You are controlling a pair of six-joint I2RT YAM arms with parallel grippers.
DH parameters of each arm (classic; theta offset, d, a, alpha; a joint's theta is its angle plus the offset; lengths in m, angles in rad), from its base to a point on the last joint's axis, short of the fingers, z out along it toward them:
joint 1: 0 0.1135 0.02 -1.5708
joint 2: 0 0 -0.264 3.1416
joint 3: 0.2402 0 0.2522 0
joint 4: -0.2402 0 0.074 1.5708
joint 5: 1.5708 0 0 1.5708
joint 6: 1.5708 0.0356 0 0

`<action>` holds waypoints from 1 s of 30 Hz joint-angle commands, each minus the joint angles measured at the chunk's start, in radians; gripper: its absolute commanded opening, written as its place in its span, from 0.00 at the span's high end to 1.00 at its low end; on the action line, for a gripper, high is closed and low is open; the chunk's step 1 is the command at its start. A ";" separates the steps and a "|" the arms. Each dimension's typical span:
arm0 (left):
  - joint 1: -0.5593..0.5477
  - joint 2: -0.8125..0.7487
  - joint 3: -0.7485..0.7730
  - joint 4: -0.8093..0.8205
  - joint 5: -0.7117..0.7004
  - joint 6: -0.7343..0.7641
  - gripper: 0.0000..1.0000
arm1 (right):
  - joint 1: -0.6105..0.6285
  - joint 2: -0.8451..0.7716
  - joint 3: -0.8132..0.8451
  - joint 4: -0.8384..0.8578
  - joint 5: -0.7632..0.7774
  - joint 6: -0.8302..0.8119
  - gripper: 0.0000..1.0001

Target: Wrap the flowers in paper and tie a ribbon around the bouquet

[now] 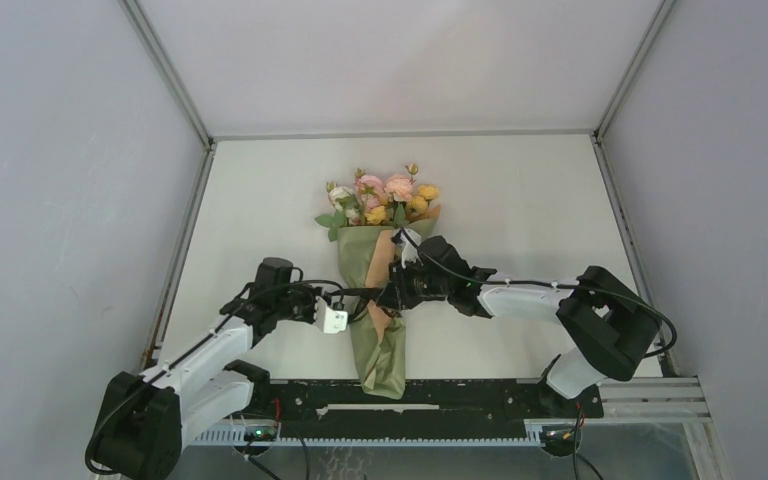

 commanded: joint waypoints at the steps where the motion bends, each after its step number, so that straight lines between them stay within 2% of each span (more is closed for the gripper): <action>1: 0.005 -0.013 -0.017 0.023 0.023 -0.018 1.00 | 0.007 -0.011 0.034 0.018 0.003 -0.013 0.82; 3: 0.005 -0.013 -0.017 0.025 0.022 -0.018 1.00 | 0.008 -0.020 0.033 -0.012 0.004 -0.013 0.99; 4: 0.005 -0.013 -0.017 0.026 0.020 -0.018 1.00 | 0.009 -0.031 0.030 -0.025 0.004 -0.013 1.00; 15: 0.005 0.000 -0.046 0.063 -0.019 0.024 1.00 | 0.063 -0.207 -0.084 -0.216 -0.006 0.055 1.00; 21: 0.005 0.003 -0.049 0.075 -0.018 0.031 1.00 | 0.110 -0.302 -0.188 -0.239 -0.024 0.151 0.99; 23: 0.005 0.002 -0.049 0.076 -0.013 0.032 1.00 | 0.111 -0.321 -0.202 -0.287 -0.033 0.154 0.90; 27: 0.005 0.000 -0.046 0.074 -0.008 0.036 1.00 | 0.066 -0.378 -0.199 -0.353 -0.044 0.120 0.52; 28: 0.004 -0.002 -0.046 0.074 -0.007 0.036 1.00 | 0.040 -0.401 -0.199 -0.365 -0.030 0.097 0.47; 30: 0.005 -0.003 -0.046 0.073 -0.001 0.037 1.00 | -0.004 -0.461 -0.199 -0.371 0.033 0.018 0.43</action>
